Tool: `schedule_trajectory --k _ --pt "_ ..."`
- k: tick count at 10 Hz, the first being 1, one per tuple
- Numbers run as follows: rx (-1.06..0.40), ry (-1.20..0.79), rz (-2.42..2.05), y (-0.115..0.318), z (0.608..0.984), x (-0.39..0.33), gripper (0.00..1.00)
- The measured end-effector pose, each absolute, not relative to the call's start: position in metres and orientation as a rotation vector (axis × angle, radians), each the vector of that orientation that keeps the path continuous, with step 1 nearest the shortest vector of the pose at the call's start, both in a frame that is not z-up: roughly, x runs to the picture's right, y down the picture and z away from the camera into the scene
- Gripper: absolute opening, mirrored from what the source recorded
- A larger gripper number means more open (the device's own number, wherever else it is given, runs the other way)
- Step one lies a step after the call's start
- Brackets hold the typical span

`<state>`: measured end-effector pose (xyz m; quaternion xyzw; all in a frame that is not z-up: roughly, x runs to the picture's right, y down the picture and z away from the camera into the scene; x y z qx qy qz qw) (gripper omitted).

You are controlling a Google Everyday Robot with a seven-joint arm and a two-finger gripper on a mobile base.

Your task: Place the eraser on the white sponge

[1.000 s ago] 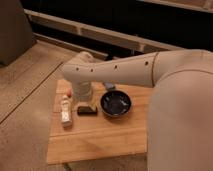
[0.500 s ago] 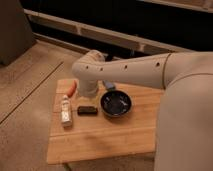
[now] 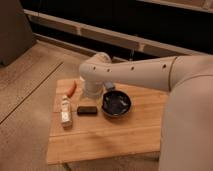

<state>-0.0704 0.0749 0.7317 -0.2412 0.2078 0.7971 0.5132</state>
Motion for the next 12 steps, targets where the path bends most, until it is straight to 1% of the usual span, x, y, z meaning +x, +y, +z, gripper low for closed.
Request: schedule_trajectory --k 6,8,10,12 --pt "-0.619 0.498 1.273 0.104 0.693 -0.076 0.65" --pt "-0.607 0.528 1.046 0.111 0.68 -0.07 0.65" --pt "-0.592 0.551 0.914 0.112 0.673 -0.068 0.65" --pt "-0.589 0.552 0.899 0.112 0.672 -0.066 0.65"
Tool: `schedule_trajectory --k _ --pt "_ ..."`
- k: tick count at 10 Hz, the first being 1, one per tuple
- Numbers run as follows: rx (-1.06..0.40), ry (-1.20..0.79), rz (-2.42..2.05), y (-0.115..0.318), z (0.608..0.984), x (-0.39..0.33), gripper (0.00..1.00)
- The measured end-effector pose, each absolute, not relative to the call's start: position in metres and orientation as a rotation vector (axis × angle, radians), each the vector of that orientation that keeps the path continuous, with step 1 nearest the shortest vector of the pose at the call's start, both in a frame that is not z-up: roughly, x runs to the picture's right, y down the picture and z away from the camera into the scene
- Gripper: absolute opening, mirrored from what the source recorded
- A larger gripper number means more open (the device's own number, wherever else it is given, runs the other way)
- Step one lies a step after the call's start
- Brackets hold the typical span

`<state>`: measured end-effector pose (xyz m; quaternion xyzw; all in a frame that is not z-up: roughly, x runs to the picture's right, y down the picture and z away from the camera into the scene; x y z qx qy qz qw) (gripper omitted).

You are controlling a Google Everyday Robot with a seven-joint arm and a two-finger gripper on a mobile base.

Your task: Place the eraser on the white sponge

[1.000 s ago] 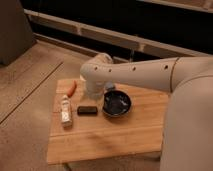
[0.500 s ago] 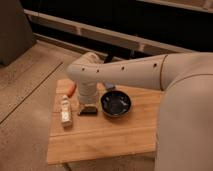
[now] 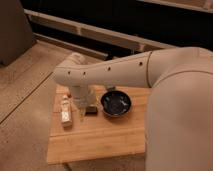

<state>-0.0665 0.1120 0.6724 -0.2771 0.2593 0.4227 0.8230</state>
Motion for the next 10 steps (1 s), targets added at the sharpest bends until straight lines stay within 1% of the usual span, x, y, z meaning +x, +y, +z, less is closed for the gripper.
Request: schedule_trajectory --k 2,4,10 --pt "-0.588 0.524 0.826 0.11 0.671 -0.069 0.65" --pt "-0.59 0.458 0.652 0.109 0.666 -0.081 0.65" --pt "-0.558 0.205 0.115 0.106 0.64 -0.117 0.65"
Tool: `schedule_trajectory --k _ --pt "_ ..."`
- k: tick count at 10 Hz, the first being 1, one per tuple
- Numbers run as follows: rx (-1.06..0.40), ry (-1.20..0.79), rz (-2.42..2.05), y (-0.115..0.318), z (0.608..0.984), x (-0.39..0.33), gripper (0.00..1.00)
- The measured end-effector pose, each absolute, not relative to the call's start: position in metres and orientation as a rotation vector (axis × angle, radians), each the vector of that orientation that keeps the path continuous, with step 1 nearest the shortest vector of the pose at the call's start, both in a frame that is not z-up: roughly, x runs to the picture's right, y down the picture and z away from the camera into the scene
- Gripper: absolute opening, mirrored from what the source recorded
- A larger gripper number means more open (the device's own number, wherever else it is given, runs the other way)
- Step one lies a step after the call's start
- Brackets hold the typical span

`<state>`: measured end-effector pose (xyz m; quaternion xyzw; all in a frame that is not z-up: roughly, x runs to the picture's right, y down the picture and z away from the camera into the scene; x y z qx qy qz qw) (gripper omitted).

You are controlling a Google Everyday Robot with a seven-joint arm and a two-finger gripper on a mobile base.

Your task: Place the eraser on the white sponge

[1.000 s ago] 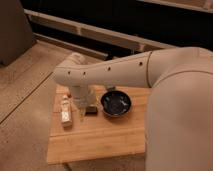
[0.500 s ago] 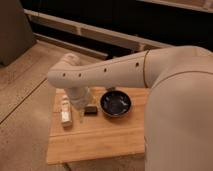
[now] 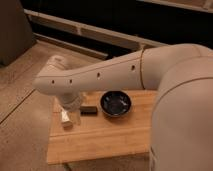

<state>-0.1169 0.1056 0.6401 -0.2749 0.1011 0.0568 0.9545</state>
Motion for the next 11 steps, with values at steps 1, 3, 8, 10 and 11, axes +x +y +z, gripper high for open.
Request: schedule_trajectory --k 1,3,8,10,11 --pt "-0.549 0.166 0.048 0.106 0.635 -0.122 0.65" --pt "-0.539 0.132 -0.012 0.107 0.631 -0.126 0.65" --pt "-0.538 0.094 0.028 0.088 0.663 -0.108 0.65" --pt "-0.527 -0.004 0.056 0.07 0.7 -0.098 0.65" --pt "-0.528 -0.058 0.051 0.065 0.715 -0.1 0.65"
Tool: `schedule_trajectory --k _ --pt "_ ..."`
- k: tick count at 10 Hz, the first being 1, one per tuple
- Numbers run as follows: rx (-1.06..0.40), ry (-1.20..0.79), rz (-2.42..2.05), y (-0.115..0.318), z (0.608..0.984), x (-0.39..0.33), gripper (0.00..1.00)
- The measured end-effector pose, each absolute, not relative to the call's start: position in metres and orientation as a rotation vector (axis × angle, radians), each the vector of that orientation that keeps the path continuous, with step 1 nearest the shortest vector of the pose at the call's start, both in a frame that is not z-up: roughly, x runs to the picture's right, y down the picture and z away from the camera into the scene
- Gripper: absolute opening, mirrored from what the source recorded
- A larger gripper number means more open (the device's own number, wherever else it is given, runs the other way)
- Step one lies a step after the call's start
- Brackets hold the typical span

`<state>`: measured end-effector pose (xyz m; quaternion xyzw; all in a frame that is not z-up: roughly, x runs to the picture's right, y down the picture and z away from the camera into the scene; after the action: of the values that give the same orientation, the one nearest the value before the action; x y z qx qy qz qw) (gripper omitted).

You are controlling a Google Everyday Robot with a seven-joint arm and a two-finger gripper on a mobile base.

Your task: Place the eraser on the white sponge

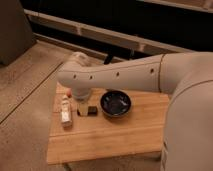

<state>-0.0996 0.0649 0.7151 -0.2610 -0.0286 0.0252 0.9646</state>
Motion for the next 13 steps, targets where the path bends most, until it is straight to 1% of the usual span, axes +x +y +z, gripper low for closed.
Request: schedule_trajectory --k 2,5,9,10,11,13 --pt "-0.532 -0.166 0.012 0.059 0.737 -0.113 0.65" --pt "-0.566 -0.325 -0.075 0.066 0.761 -0.146 0.65" --pt "-0.576 -0.337 -0.076 0.069 0.766 -0.149 0.65" --pt "-0.602 -0.314 -0.045 0.075 0.776 -0.144 0.65" --pt "-0.645 -0.291 0.006 0.082 0.794 -0.14 0.65" --pt "-0.694 -0.29 0.103 0.082 0.825 -0.137 0.65"
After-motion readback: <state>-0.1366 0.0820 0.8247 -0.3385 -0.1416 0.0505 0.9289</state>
